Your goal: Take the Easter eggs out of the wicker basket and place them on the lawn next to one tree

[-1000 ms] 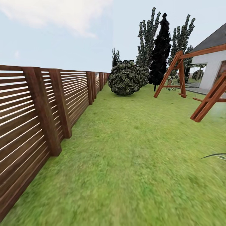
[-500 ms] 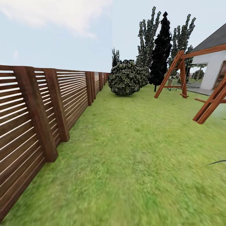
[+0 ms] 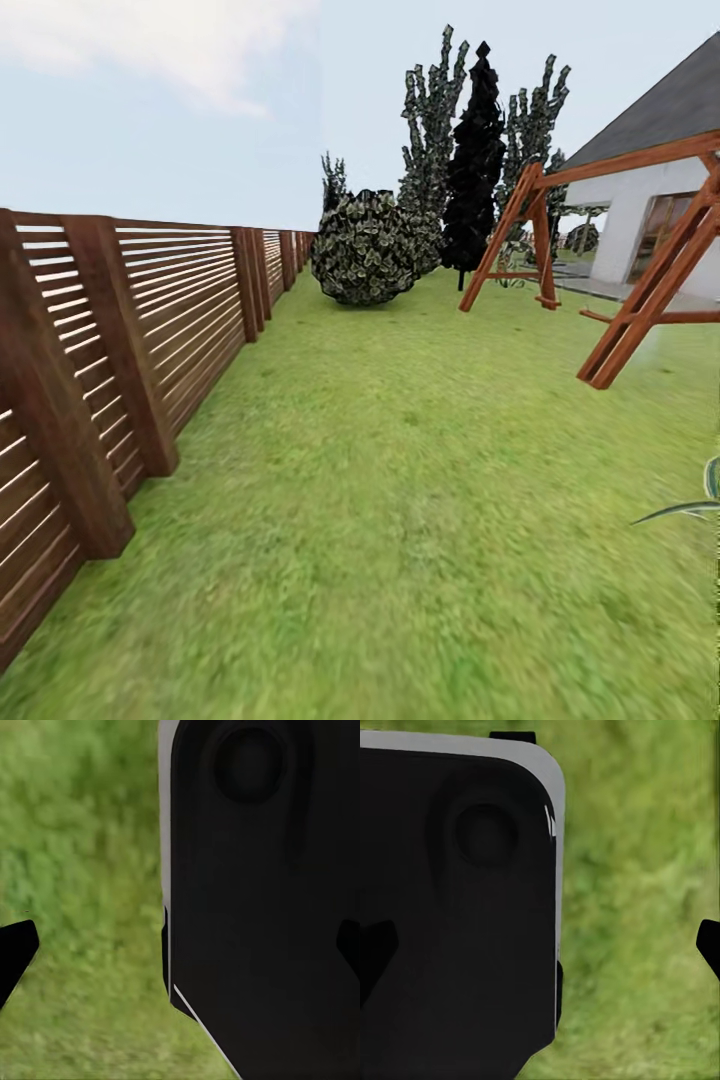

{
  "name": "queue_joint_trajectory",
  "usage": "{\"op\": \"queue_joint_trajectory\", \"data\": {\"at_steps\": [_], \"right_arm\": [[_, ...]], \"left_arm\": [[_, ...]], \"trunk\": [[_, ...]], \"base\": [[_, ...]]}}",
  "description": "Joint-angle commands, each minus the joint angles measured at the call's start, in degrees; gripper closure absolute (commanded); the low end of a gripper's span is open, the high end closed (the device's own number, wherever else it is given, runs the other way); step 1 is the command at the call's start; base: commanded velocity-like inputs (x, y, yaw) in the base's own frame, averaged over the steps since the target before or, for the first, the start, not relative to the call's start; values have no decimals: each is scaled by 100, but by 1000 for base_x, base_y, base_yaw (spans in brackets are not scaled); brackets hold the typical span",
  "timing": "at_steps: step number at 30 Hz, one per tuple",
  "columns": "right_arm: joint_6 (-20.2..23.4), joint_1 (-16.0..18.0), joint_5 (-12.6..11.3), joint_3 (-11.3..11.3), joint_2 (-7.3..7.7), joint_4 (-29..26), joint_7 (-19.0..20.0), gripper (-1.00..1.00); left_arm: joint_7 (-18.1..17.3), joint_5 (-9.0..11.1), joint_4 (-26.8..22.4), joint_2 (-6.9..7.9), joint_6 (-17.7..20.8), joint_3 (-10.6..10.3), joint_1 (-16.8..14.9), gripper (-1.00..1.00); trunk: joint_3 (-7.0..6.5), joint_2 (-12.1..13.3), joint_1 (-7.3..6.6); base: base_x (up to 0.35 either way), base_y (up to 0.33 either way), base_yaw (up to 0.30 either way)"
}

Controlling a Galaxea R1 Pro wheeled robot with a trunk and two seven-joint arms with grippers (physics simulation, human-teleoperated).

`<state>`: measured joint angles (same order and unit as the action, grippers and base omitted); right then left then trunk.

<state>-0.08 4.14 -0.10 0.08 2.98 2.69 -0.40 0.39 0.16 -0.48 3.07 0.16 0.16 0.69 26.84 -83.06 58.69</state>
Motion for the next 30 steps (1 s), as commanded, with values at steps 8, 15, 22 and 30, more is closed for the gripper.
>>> {"op": "queue_joint_trajectory", "data": {"at_steps": [8,15,22,30], "right_arm": [[16,7,9,4,0,12,-4,-100],[17,7,10,1,1,12,-4,-100],[4,7,10,7,1,12,-4,-100],[-3,7,10,7,1,12,-4,-100]], "left_arm": [[2,2,-5,-4,2,1,1,-100],[0,2,-5,-8,2,1,1,-100],[1,2,-3,-9,2,1,1,-100],[0,2,-3,-10,4,1,1,-100]], "trunk": [[4,-2,3],[4,-2,3],[4,-2,3],[4,-2,3]], "base": [[330,0,-29],[330,0,-1],[330,0,-5],[330,0,-172]]}}
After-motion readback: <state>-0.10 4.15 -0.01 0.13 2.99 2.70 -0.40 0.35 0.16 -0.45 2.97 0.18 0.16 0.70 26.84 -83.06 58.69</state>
